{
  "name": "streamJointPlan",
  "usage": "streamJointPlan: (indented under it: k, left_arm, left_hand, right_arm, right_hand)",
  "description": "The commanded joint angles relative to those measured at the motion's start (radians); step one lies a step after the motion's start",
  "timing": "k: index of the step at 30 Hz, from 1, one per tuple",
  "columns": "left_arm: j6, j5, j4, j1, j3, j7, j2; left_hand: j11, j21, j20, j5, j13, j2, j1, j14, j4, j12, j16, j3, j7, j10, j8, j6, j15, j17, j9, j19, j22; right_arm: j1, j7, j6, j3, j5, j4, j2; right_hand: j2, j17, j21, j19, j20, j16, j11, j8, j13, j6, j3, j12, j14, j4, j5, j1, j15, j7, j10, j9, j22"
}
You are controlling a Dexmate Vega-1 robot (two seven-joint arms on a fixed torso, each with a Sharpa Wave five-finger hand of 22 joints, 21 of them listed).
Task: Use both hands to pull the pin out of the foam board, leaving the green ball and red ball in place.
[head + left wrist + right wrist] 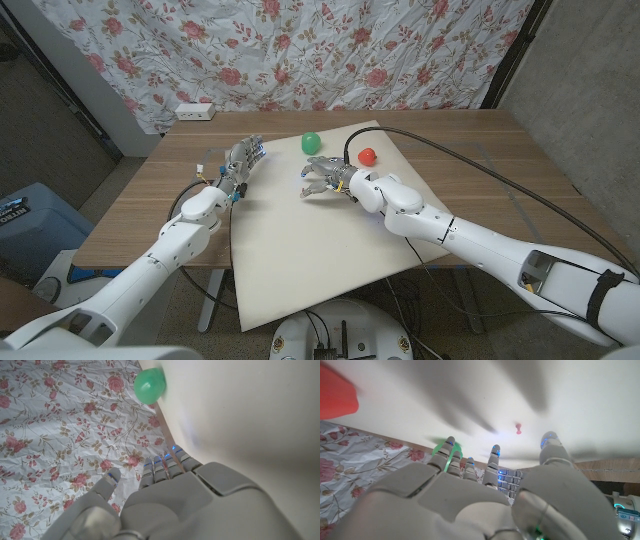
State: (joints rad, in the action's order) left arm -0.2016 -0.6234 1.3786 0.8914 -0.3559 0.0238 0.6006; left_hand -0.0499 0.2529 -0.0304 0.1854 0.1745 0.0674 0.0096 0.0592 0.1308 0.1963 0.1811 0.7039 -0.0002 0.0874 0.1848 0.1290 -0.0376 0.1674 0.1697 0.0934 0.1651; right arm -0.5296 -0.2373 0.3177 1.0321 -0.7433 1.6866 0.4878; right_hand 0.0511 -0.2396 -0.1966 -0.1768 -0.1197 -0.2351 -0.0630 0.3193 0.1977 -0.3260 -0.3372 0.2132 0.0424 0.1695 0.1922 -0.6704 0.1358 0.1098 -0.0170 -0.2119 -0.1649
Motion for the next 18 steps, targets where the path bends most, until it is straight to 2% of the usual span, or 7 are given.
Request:
streamJointPlan:
  k: [1,3,9,18]
  left_arm:
    - [0.012,0.008,-0.007,-0.008,-0.007,0.001,0.001]
    - [0.010,0.008,-0.007,-0.007,-0.007,0.001,0.000]
    - [0.018,0.009,0.002,-0.002,-0.009,0.009,0.001]
    - [0.024,0.007,0.008,0.000,-0.011,0.005,0.003]
  left_hand:
    - [-0.005,-0.003,0.001,0.006,0.002,0.080,0.003,0.008,0.001,-0.004,-0.002,0.009,-0.003,0.006,-0.001,0.006,-0.009,0.004,0.005,0.011,0.005]
    - [-0.005,-0.003,0.001,0.006,0.002,0.080,0.004,0.009,0.001,-0.004,-0.002,0.010,-0.004,0.006,-0.001,0.006,-0.010,0.003,0.005,0.011,0.005]
    - [-0.006,-0.006,0.002,0.006,0.002,0.080,0.004,0.008,0.000,-0.005,-0.002,0.011,-0.005,0.006,-0.002,0.005,-0.009,0.003,0.005,0.012,0.005]
    - [-0.005,-0.010,0.002,0.006,0.001,0.080,0.005,0.008,-0.002,-0.006,-0.003,0.013,-0.007,0.004,-0.002,0.005,-0.006,0.003,0.005,0.014,0.005]
  right_arm:
    - [0.011,0.040,-0.020,0.018,-0.011,-0.049,-0.015]
    - [0.009,0.050,-0.018,0.019,-0.015,-0.054,-0.018]
    - [0.002,0.095,-0.024,0.021,-0.027,-0.070,-0.020]
    - [-0.001,0.117,-0.040,0.019,-0.022,-0.083,-0.019]
  right_hand:
    - [0.012,-0.005,-0.005,-0.014,0.002,-0.011,-0.001,0.013,0.004,-0.025,-0.010,0.006,-0.011,-0.001,-0.005,-0.009,0.000,0.006,0.012,-0.003,-0.004]
    - [0.013,-0.007,-0.006,-0.022,0.004,-0.014,0.003,0.018,0.004,-0.036,-0.011,0.009,-0.017,-0.002,-0.006,-0.011,-0.008,0.013,0.025,-0.003,-0.004]
    - [0.020,-0.014,-0.007,-0.050,0.009,-0.027,0.017,0.056,0.004,-0.116,-0.014,0.014,-0.047,-0.005,-0.007,-0.017,-0.026,0.053,0.062,-0.007,-0.004]
    - [0.022,-0.017,-0.012,-0.080,0.022,-0.035,0.025,0.075,0.004,-0.153,-0.025,0.016,-0.071,0.001,-0.002,-0.041,-0.040,0.070,0.086,-0.009,-0.004]
